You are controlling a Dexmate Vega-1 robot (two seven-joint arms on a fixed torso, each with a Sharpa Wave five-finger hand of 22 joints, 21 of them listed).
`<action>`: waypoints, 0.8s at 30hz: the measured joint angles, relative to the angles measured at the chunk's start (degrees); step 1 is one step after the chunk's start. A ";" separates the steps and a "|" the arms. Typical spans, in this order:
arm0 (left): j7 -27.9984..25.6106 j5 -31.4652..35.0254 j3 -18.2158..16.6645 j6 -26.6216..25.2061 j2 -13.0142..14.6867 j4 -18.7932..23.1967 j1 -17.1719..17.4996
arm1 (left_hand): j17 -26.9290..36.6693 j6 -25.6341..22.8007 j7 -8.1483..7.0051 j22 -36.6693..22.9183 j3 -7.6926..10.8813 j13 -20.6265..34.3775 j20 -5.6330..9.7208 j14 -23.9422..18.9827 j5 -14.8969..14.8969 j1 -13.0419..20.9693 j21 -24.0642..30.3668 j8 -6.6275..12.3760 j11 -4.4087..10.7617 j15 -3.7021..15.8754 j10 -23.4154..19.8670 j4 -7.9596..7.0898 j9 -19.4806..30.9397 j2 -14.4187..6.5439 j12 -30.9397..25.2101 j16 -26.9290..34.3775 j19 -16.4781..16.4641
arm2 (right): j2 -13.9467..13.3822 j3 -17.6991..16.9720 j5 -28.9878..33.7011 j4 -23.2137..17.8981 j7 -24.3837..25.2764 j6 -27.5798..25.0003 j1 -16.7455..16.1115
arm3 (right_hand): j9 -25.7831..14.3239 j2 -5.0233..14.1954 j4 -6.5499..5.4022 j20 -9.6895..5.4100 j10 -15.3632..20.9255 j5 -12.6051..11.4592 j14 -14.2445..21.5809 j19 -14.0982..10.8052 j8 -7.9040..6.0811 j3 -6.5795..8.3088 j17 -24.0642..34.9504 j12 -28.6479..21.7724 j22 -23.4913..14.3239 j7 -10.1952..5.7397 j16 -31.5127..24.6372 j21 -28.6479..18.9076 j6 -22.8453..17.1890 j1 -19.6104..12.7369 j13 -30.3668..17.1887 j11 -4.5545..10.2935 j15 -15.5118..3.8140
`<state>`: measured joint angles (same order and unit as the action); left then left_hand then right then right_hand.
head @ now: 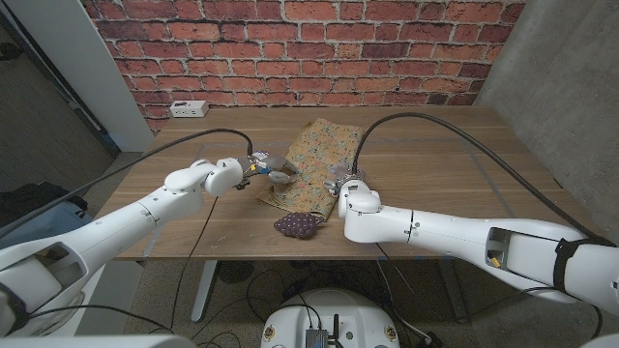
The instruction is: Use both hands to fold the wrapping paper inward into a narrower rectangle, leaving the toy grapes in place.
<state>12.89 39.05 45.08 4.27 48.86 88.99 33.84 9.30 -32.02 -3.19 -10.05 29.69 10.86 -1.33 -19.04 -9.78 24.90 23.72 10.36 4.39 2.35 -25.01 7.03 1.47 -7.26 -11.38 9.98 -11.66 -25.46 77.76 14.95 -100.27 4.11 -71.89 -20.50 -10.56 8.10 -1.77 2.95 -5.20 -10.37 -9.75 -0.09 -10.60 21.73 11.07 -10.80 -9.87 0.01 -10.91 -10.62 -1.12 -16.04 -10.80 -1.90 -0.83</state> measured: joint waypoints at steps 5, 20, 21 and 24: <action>0.00 -0.02 0.04 0.20 -0.01 -0.23 -0.19 | 0.00 0.00 0.00 0.00 0.00 0.00 -0.31 0.00 0.00 -0.31 -0.22 0.02 0.00 0.00 -0.01 0.00 0.00 -0.31 0.00 0.00 -0.31 | -0.91 -0.98 -0.56 -1.17 2.83 1.09 -1.06 | -0.15 -0.10 -0.31 0.01 -0.56 0.00 0.00 -0.01 0.00 -0.32 0.09 -0.01 0.00 -0.44 0.00 -0.02 0.41 0.52 -0.01 -0.05 0.00; 0.00 0.00 0.15 0.13 -0.15 -0.47 -0.46 | 0.00 0.22 0.22 0.00 0.00 0.01 0.01 0.00 0.00 -0.76 -0.66 0.40 0.00 0.00 -0.01 0.00 0.00 -0.30 -0.01 0.00 -0.62 | -5.49 -1.23 3.80 -10.61 8.52 1.24 -3.60 | -0.10 -0.09 -0.18 0.32 0.08 0.00 0.01 -0.96 -0.07 -0.59 -0.15 -0.23 0.00 -1.89 -0.39 -0.46 -0.42 0.50 0.00 0.58 0.00; 0.01 0.04 0.16 0.02 -0.19 -0.48 -0.48 | 0.00 0.23 0.23 0.00 0.00 0.00 0.01 0.00 0.00 -0.76 -0.66 0.40 0.00 0.00 0.00 0.00 0.00 -0.30 -0.01 0.00 -0.62 | -5.95 -0.72 4.12 -11.76 8.52 0.77 -3.65 | -0.10 -0.09 -0.18 0.41 0.08 0.00 0.01 -1.04 -0.22 -0.59 -0.22 -0.23 0.00 -1.90 -0.39 -0.46 -0.42 0.50 0.00 0.58 0.00; 0.01 0.12 0.19 -0.15 -0.27 -0.49 -0.55 | 0.00 0.23 0.23 0.00 0.00 0.00 0.01 0.00 0.00 -0.78 -0.66 0.40 0.00 0.00 0.00 0.00 0.00 -0.28 -0.01 0.00 -0.62 | -6.50 -0.07 4.61 -13.12 8.50 -0.04 -3.82 | -0.10 -0.09 -0.17 0.42 0.08 -0.18 0.01 -1.06 -0.22 -0.57 -0.44 -0.23 0.00 -1.99 -0.39 -0.46 -0.52 0.50 0.00 0.58 0.00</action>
<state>12.90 39.16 45.27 4.12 48.60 88.50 33.29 9.30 -31.79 -2.96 -10.05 29.69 10.86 -1.32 -19.04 -9.78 24.12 23.06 10.75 4.39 2.35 -25.01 7.03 1.47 -7.54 -11.38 9.98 -12.28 -31.96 77.69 19.56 -113.39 12.62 -71.93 -24.32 -10.65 8.01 -1.94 3.38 -5.12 -10.55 -9.74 -1.15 -10.82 21.16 10.63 -11.03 -9.87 -1.97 -11.30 -11.08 -1.63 -15.54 -10.80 -1.33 -0.83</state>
